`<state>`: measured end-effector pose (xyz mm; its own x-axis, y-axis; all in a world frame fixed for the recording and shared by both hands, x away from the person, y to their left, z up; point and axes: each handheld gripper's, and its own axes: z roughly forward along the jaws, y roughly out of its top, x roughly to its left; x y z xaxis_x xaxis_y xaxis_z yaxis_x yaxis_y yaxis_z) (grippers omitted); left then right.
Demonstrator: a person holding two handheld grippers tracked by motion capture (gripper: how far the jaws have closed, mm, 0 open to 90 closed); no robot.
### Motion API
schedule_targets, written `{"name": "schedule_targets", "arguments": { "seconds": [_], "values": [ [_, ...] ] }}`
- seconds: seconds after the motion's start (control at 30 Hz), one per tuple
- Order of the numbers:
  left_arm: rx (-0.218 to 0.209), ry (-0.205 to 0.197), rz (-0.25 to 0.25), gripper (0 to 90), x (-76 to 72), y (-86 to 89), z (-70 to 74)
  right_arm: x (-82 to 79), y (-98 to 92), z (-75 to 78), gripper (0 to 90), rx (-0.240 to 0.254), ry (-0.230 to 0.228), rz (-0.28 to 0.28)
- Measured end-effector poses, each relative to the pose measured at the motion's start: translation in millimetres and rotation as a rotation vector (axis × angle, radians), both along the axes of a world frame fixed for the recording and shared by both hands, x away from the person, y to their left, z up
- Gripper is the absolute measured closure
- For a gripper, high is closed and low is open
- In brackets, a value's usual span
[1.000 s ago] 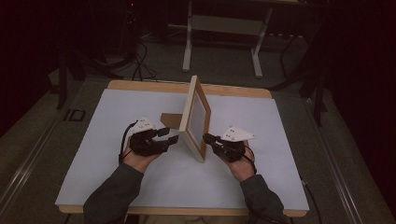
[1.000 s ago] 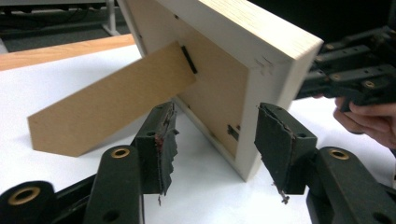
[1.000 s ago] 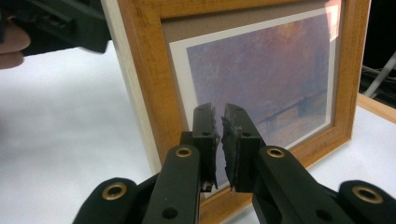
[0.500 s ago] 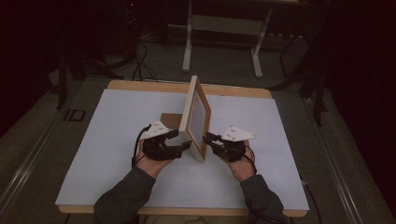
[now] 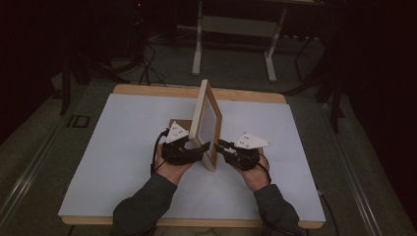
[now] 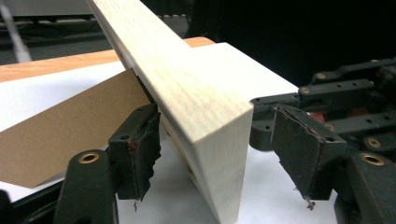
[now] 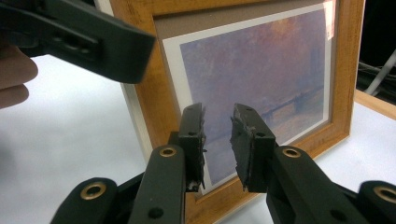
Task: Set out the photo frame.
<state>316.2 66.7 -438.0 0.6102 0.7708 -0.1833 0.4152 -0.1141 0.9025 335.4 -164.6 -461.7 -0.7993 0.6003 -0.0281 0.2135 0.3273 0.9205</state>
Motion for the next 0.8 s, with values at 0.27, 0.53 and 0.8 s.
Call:
{"name": "schedule_targets", "arguments": {
  "seconds": [0.27,0.53,0.8],
  "values": [
    [0.017,0.040,0.053,50.6,5.2,-3.9,-2.7,0.5,-3.8,-0.3,72.8,0.005,0.001,-0.004],
    [0.027,0.042,0.073,56.3,5.2,-5.2,-2.8,0.8,-6.0,-1.1,71.8,0.007,0.009,-0.007],
    [0.018,0.066,0.089,61.3,8.0,2.7,-2.2,1.5,-7.6,-0.9,71.1,0.008,0.007,-0.006]
  ]
}}
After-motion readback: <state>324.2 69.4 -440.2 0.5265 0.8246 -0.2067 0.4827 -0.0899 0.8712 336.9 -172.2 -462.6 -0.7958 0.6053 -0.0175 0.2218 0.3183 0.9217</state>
